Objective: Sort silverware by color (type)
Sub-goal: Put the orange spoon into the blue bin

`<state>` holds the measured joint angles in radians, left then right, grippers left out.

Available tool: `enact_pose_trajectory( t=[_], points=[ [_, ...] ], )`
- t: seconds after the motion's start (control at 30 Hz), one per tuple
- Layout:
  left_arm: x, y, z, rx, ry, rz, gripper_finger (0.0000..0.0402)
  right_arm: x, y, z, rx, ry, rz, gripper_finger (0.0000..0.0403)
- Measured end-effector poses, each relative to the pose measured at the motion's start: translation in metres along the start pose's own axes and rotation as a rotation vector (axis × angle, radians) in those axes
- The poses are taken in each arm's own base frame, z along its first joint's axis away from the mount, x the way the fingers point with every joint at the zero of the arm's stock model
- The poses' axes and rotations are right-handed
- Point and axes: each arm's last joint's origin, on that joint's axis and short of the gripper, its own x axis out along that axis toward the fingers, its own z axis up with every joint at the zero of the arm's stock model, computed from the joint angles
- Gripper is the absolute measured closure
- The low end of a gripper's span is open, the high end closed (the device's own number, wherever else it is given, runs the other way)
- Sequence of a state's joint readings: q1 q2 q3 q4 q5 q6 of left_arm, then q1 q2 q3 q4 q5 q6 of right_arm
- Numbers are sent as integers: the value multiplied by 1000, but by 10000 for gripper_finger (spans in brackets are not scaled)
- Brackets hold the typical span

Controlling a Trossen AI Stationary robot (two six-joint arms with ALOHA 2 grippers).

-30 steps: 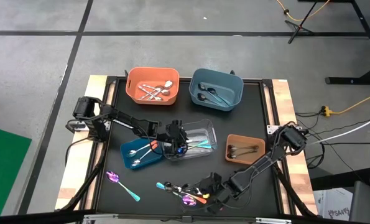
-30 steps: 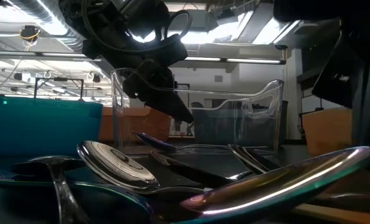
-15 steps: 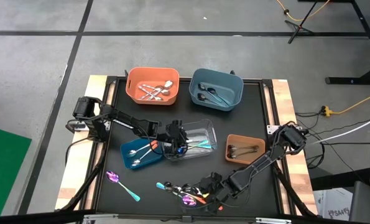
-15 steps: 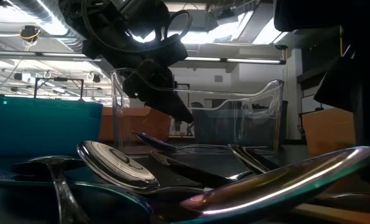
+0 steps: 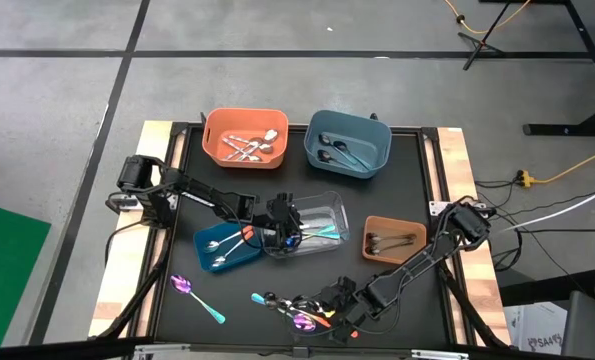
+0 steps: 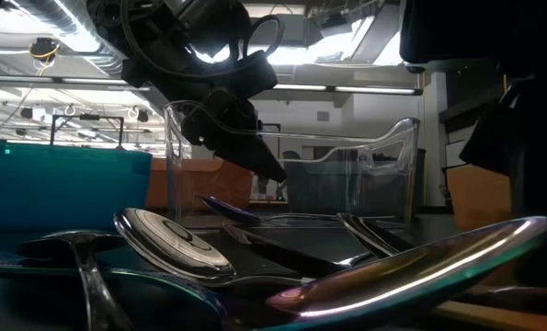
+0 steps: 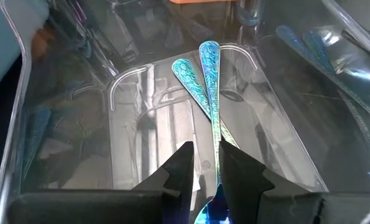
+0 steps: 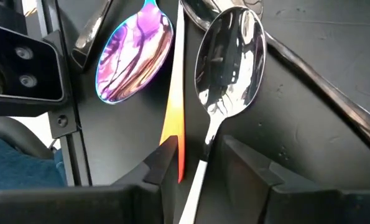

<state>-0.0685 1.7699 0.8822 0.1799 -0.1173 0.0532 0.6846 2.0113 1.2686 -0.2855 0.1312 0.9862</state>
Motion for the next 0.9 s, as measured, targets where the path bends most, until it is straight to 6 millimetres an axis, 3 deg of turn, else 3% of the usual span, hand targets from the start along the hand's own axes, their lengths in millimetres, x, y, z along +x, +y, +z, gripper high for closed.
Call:
enact_pose_trajectory(
  t=[0.9],
  points=[
    [0, 0, 0, -2, 0, 0, 333, -2, -4, -4, 49, 74, -34, 311]
  ],
)
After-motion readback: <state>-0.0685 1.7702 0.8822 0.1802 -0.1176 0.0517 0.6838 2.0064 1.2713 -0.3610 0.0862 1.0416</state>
